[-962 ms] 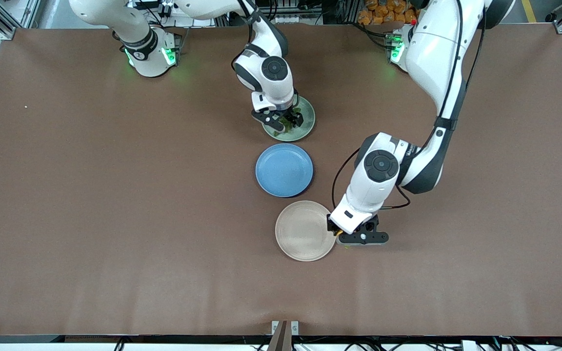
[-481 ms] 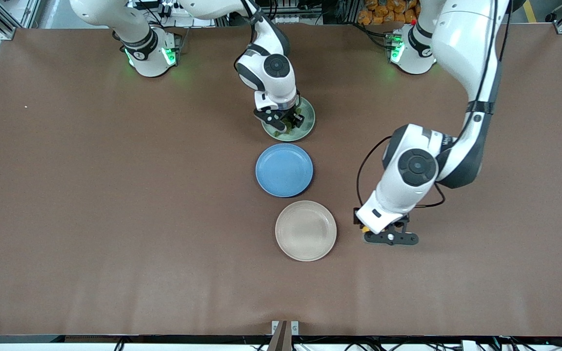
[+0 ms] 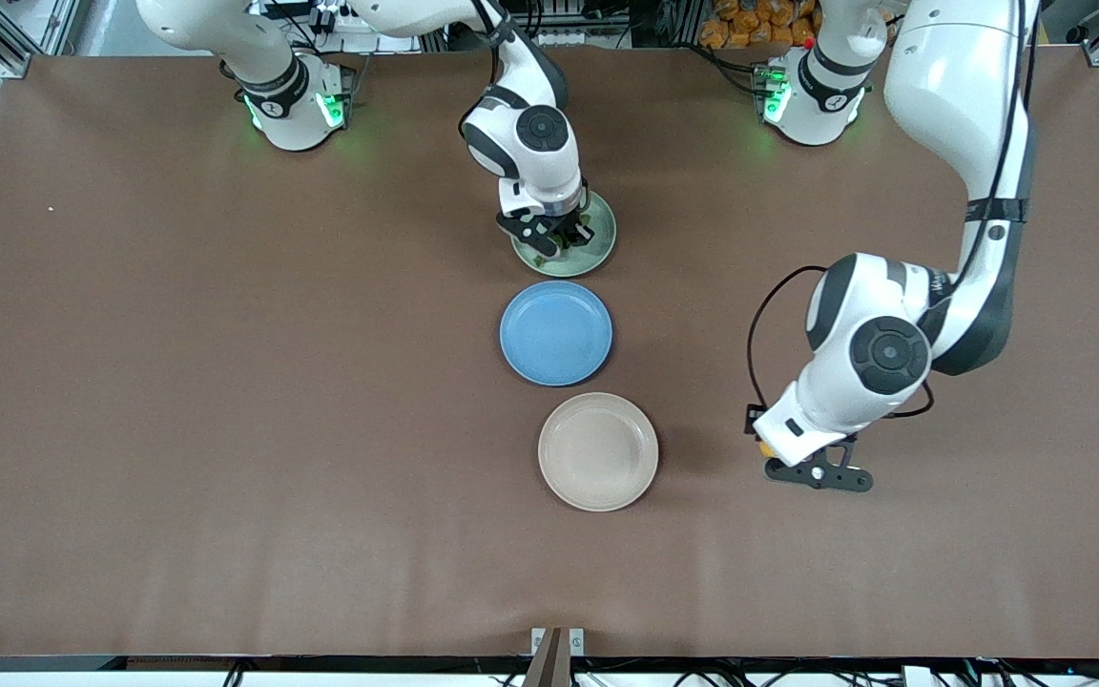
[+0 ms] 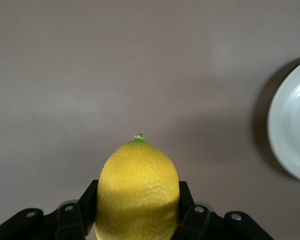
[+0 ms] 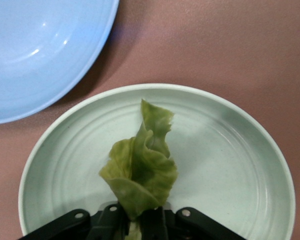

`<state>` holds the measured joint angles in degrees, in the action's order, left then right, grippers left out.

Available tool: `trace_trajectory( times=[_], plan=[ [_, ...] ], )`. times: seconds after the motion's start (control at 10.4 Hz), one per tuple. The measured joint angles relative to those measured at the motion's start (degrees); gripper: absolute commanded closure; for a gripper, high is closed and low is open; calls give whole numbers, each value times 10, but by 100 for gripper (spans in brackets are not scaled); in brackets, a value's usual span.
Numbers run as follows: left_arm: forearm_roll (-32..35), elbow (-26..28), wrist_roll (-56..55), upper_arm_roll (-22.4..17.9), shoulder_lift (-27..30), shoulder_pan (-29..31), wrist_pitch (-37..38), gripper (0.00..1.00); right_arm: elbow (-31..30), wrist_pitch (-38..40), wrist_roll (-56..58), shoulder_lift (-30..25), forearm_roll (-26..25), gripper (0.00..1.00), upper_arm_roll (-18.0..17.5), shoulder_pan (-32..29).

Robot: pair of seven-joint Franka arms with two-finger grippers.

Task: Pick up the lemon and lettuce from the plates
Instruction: 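Lift the lemon with the left gripper while the right gripper lifts the lettuce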

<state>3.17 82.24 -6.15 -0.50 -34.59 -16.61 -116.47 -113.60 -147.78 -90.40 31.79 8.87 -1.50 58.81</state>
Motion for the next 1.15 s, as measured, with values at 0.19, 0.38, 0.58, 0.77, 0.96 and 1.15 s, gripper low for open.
trace_trajectory(
  times=[0.19, 0.38, 0.58, 0.77, 0.96, 1.15],
  plan=[
    [0, 1, 61, 0, 6, 31, 18, 100, 12, 31, -1, 0, 0, 94, 5, -3],
    [0, 12, 100, 0, 7, 56, 21, 100, 57, 126, 9, -3, -1, 94, 11, -20],
    [0, 29, 119, 1, 7, 69, 21, 100, 99, 227, 46, -21, -2, 94, 12, -46],
    [0, 44, 145, 1, 7, 80, 21, 100, 116, 286, 75, -46, -2, 94, 12, -71],
    [0, 55, 157, 1, 4, 95, 21, 100, 121, 329, 108, -70, -2, 94, 12, -92],
    [0, 57, 157, 3, -11, 95, 20, 100, 128, 377, 141, -92, -1, 94, 12, -113]
  ],
)
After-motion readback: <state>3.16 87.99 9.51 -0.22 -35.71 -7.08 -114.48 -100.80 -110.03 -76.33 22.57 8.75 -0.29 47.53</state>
